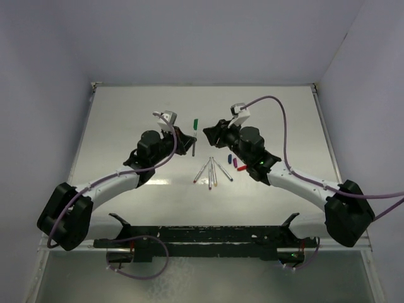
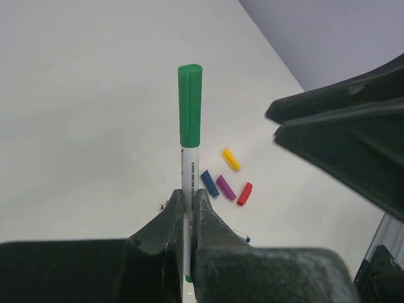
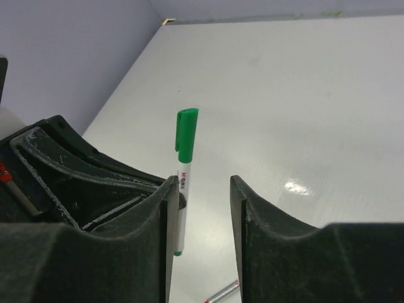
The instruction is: Insert the pens into the pen caps
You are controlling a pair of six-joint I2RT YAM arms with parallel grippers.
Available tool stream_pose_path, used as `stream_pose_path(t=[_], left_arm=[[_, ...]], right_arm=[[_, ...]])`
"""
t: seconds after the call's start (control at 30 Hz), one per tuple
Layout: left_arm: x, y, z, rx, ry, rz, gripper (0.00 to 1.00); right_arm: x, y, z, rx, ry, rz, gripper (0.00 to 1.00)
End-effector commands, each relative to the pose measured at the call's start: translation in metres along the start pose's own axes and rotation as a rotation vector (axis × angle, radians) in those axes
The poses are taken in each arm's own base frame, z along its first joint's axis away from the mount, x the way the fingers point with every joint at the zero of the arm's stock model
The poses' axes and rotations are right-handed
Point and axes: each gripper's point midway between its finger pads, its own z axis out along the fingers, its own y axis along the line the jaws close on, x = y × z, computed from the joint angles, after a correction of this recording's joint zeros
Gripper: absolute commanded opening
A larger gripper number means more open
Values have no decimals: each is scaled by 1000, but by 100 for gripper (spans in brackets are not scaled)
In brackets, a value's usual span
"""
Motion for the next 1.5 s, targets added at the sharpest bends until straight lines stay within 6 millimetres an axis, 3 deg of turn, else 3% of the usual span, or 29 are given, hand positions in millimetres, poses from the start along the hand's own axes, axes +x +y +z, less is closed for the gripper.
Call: stream_pose_path(t=[0.0, 0.1, 0.17, 0.2, 0.53, 0.67, 0.87, 1.23, 1.47], left_arm=[[10, 31, -10, -146, -1, 21, 0], [17, 51, -11, -231, 30, 30, 0], [15, 60, -10, -270, 42, 41, 0], [14, 65, -9, -286, 51, 48, 0], [5, 121, 0, -386, 100, 5, 0], [20, 148, 14, -426, 195, -9, 0], [39, 174, 33, -463, 304, 7, 0], [60, 206, 45, -530, 407, -31, 1], [67, 212, 46, -549, 427, -62, 14]], right_arm=[[-60, -6, -13, 93, -151, -115, 48], [-69, -12, -19, 113, -160, -145, 82], [-70, -20, -20, 130, -141, -152, 98], [-69, -22, -21, 126, -131, -161, 100], [-66, -51, -44, 112, -229, -165, 100], [-61, -60, -42, 148, -219, -166, 100], [-53, -76, -41, 218, -204, -142, 99], [-35, -81, -39, 237, -120, -79, 100], [-36, -81, -47, 232, -145, -65, 100]])
